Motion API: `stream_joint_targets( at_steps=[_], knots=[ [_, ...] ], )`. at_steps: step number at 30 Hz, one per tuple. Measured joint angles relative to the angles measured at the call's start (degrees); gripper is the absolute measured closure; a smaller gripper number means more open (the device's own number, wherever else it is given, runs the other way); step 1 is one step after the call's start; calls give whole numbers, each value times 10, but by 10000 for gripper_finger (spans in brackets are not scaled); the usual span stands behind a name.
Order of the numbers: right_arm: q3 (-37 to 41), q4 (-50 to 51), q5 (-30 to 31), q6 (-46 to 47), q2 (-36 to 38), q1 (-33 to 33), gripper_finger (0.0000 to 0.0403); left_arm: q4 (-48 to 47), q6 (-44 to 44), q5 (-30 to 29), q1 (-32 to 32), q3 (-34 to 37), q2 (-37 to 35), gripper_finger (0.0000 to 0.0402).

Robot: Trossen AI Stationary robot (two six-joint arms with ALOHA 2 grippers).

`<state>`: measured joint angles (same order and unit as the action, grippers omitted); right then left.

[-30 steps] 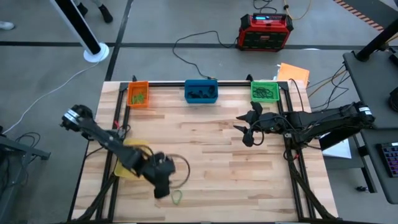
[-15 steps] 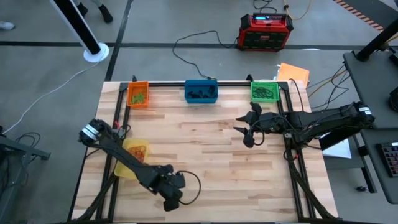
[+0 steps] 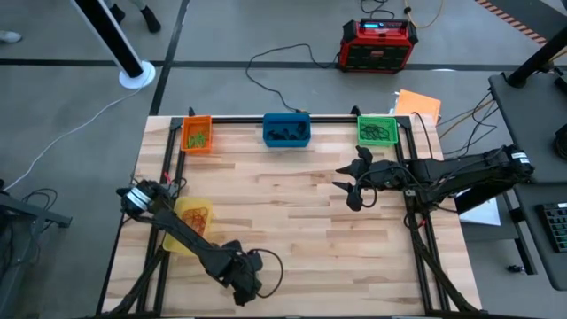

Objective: Sort rubber bands into baskets
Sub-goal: Put the green rubber band into the orange bin

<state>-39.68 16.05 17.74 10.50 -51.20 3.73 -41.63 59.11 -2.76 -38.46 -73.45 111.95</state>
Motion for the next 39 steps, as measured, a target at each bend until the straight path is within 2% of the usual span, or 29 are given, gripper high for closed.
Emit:
stream_joint_targets(
  at_steps=[8, 15, 22, 27, 31, 36, 39],
  knots=[
    [0, 0, 0, 9, 0, 0, 220, 1, 1, 4, 0, -1, 12, 304],
    [1, 0, -2, 15, 0, 0, 220, 0, -5, 4, 0, -1, 13, 391],
    [4, 1, -2, 15, 0, 0, 220, -19, -25, -13, 0, -4, 5, 400],
    [14, 1, -2, 16, 0, 0, 220, -66, -61, -55, 1, -35, -11, 401],
    [20, 0, -2, 17, 0, 0, 220, -134, -87, -112, 14, -52, -32, 401],
    [20, -11, -2, 15, 0, 0, 220, -242, -96, -173, 72, -48, -89, 402],
    [20, -18, -2, 9, 0, 0, 220, -281, -133, -209, 125, -37, -135, 402]
  ],
)
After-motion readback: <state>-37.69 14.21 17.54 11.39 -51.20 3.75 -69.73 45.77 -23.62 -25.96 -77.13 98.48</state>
